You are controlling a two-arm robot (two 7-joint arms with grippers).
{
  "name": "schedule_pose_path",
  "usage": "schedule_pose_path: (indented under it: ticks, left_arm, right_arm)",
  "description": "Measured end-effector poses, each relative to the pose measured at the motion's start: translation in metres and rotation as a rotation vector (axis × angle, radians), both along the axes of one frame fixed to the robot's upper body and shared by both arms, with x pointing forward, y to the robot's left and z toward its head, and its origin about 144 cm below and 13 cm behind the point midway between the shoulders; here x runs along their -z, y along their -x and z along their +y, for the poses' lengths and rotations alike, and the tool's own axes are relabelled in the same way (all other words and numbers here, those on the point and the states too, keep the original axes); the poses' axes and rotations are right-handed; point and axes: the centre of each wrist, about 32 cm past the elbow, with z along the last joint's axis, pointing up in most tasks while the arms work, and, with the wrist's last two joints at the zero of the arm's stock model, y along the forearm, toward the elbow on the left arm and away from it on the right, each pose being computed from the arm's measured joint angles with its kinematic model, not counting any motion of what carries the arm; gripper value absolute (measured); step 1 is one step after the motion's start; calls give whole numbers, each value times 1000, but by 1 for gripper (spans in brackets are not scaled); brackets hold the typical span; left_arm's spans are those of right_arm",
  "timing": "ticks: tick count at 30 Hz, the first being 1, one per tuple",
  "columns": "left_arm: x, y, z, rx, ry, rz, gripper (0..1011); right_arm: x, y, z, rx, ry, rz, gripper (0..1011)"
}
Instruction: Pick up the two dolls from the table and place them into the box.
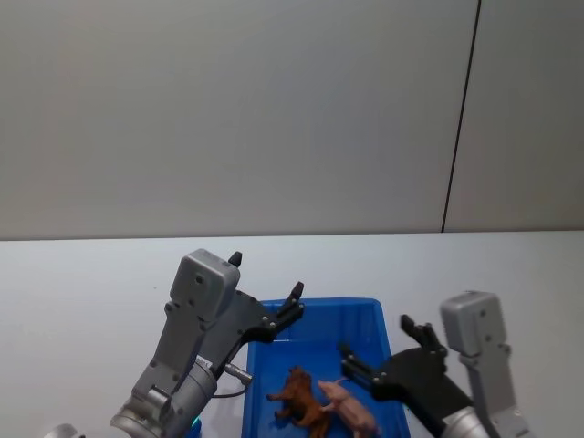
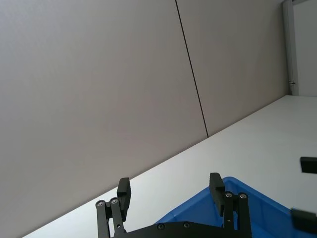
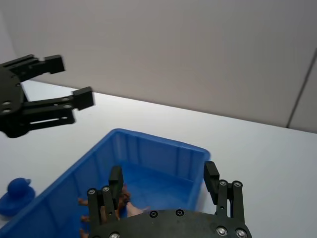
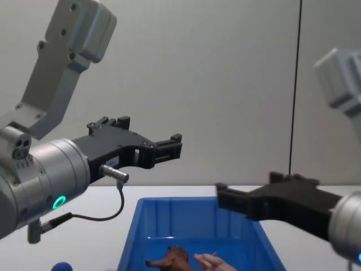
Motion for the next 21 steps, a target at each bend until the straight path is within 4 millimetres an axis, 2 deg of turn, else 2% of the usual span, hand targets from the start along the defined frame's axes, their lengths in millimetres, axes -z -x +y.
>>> schedule_pose_path:
  ticks: [4,13,21]
  left_arm:
    - [0,0,0,0,0,0,1003]
    - [0,0,0,0,0,0,1003]
    - [0,0,0,0,0,0,1003]
  right_arm:
    - [1,6,-11,49,-9,-8,1001]
    - [7,14,-52,122,-41,-38,1001]
    - [10,18,-74,149,-59,-61,1001]
